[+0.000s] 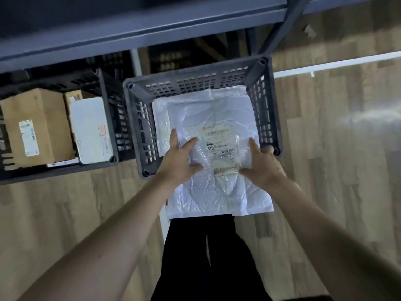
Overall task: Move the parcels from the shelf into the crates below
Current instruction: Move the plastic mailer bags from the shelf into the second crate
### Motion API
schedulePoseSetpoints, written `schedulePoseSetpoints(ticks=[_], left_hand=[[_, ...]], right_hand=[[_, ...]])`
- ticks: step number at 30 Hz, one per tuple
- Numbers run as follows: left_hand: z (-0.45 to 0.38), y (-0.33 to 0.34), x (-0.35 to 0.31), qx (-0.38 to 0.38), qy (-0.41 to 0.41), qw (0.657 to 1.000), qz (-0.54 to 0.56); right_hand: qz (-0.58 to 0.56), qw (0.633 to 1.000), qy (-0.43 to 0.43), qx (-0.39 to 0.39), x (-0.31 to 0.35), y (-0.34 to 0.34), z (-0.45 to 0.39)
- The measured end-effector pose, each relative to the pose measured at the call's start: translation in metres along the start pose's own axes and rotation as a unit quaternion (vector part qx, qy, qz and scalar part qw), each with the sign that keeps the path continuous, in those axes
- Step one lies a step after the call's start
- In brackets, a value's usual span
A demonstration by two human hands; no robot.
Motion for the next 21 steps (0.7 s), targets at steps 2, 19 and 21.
schedulePoseSetpoints(ticks=[2, 19, 21], left_hand=[[-0.032, -0.003, 0.003, -0.01, 0.01, 1.0, -0.002], [-0.268, 0.109, 0.068, 0.008, 0.079, 0.996, -0.045], [-0.278, 0.12, 0.077, -0.003, 0.076, 0.994, -0.073]], right_hand=[[0.007, 1.0, -0.004, -0.012, 0.006, -0.006, -0.031], [0.052, 0.994, -0.001, -0.094, -0.024, 0.035, -0.28], [0.053, 0.994, -0.008, -0.098, -0.023, 0.044, -0.297]])
Point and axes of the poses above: each hand's wrist, its own z-axis away from the middle knuckle, its own y-axis out of the palm, x = y × z, the point moved 8 cm from there along -z, towards the middle knuckle, and after that the axes turned 4 degrees about y, right-handed, at the moved point
